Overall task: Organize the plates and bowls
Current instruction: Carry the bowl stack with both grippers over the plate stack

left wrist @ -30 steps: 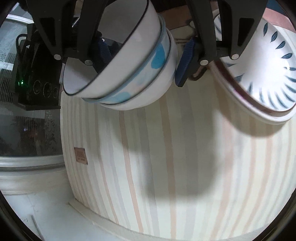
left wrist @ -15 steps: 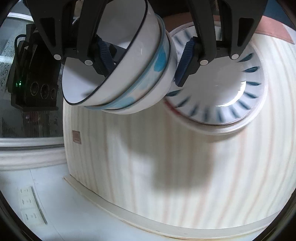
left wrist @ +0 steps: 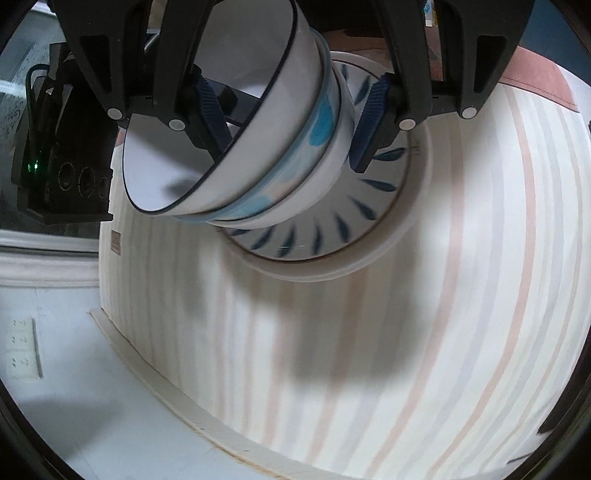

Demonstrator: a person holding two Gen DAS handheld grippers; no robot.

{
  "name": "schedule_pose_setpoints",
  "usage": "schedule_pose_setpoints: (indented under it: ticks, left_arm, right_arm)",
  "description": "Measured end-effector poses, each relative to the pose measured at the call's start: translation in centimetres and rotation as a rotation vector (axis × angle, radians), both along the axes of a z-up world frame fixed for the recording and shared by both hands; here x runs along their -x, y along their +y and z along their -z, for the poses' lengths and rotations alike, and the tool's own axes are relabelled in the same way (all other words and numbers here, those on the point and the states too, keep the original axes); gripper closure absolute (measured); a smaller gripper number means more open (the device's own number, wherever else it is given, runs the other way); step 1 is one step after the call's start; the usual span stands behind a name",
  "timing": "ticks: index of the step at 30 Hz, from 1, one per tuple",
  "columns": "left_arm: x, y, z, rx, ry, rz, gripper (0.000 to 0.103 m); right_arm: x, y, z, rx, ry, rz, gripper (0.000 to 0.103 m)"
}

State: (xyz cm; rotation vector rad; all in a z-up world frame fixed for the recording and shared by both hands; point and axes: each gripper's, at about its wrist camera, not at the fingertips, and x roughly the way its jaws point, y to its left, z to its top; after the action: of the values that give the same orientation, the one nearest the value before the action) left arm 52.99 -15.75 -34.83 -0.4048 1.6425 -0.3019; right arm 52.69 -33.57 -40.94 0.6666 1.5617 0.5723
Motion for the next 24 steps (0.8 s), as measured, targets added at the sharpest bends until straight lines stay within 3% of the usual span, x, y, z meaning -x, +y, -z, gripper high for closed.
schedule_pose_setpoints:
  ticks: [5,24]
  left_arm:
    - [0.0,0.6,1.0,0.001,0.013,-0.017,0.041]
    - [-0.4,0.3,1.8,-0.024,0.008,0.023,0.041]
  right_arm:
    - [-0.6,1.4,1.2,0.014,0.020,-0.017,0.038]
    - [-0.6,0.2,2.1,0.051,0.030,-0.014,0.038]
